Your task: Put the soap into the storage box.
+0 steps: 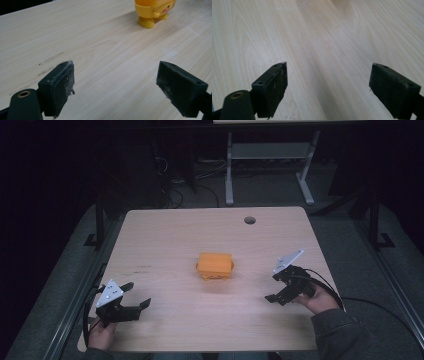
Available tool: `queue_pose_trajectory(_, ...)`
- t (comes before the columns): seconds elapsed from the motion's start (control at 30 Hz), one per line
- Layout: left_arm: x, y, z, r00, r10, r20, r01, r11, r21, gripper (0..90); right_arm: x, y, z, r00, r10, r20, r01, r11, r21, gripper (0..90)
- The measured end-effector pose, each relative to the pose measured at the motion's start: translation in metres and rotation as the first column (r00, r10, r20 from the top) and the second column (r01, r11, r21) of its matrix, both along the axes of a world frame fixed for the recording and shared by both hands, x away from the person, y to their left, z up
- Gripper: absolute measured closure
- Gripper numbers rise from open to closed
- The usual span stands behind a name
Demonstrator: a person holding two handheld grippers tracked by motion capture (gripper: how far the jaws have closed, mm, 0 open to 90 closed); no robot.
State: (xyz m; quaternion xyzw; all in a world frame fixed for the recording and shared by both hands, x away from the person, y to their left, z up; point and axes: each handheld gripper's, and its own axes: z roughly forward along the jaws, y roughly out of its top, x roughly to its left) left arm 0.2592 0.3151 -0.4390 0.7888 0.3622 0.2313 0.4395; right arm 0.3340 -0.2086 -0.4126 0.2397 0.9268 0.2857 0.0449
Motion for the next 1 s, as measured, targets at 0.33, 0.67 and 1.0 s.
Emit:
queue_pose_trajectory(0.33,0.0,-0.001,-0.001,1.0,-0.005,0.002,0.005,1.0,0.007,14.3,-0.017,-0.013,-0.012,0.9989,-0.045,-0.017,0.045,0.9988,0.019,14.6)
queue_pose_trajectory(0.67,0.0,0.0,-0.001,1.0,-0.009,0.001,0.009,0.9998,0.019,14.3,-0.038,-0.028,-0.02,0.9963,-0.085,-0.009,0.085,0.9951,0.049,14.7)
queue_pose_trajectory(1.0,0.0,-0.002,-0.001,0.9999,-0.01,0.001,0.01,0.9999,0.011,14.3,-0.06,-0.038,-0.028,0.9946,-0.104,0.006,0.104,0.9929,0.058,14.6)
